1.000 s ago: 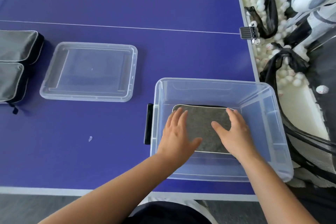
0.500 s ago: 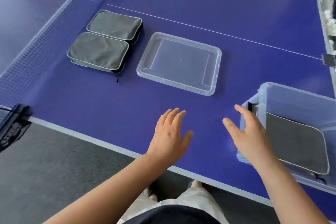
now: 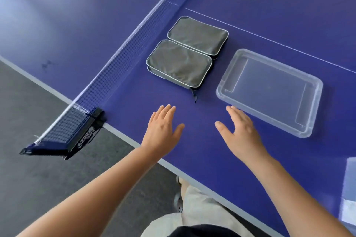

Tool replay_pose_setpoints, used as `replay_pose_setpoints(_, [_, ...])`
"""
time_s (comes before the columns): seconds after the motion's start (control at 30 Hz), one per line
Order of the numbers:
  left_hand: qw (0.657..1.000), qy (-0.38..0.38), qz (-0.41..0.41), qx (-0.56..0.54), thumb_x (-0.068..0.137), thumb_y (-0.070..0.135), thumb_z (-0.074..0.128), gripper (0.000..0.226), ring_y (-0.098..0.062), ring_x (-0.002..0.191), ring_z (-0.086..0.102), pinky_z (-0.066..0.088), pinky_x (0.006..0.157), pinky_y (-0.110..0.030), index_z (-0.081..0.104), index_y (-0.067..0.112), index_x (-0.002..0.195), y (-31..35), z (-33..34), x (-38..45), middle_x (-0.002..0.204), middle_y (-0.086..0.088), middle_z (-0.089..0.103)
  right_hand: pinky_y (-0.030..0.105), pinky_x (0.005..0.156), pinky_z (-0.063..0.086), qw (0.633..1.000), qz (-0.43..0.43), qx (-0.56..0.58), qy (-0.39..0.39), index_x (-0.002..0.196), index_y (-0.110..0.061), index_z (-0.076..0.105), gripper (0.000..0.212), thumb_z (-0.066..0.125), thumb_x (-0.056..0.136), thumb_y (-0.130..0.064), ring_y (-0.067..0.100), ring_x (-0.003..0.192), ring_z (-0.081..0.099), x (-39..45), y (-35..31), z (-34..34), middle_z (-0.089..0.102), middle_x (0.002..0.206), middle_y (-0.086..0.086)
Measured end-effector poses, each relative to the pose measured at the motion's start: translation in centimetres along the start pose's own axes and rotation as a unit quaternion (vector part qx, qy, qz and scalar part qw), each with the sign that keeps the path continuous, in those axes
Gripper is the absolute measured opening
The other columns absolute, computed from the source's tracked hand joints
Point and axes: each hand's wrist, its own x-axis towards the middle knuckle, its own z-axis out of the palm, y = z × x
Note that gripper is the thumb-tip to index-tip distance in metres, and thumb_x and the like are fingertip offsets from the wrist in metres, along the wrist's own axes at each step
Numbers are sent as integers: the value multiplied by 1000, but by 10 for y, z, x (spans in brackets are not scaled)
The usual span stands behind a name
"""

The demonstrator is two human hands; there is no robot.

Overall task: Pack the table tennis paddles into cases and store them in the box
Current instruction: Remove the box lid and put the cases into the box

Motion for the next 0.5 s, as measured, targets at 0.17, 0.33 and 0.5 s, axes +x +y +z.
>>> replay_pose_setpoints(0.17, [998, -13, -29, 45, 95, 52, 53, 76, -27, 151, 14, 10, 123, -38, 26, 14, 154, -43, -19, 70, 161, -8, 24, 40, 119, 22, 999, -28, -7, -13, 153, -27, 27, 69, 54, 94, -49, 19, 148, 8, 88, -27, 35, 13, 162, 2])
replay_pose_setpoints(0.33, [997, -26, -23, 65, 91, 56, 57, 83, -27, 150, 11, 11, 123, -41, 23, 14, 154, -64, -31, 151, 161, -8, 21, 47, 118, 21, 997, -13, -69, -25, 153, -24, 27, 70, 53, 94, -51, 33, 148, 8, 164, -45, 59, 5, 162, 15])
replay_pose_setpoints(0.5, [997, -31, -20, 65, 86, 62, 61, 92, -28, 150, 11, 12, 122, -41, 22, 13, 154, -76, -39, 233, 161, -11, 19, 47, 118, 18, 995, 34, -93, -12, 153, -28, 25, 72, 53, 93, -54, 35, 148, 4, 218, -57, 76, -1, 162, 19])
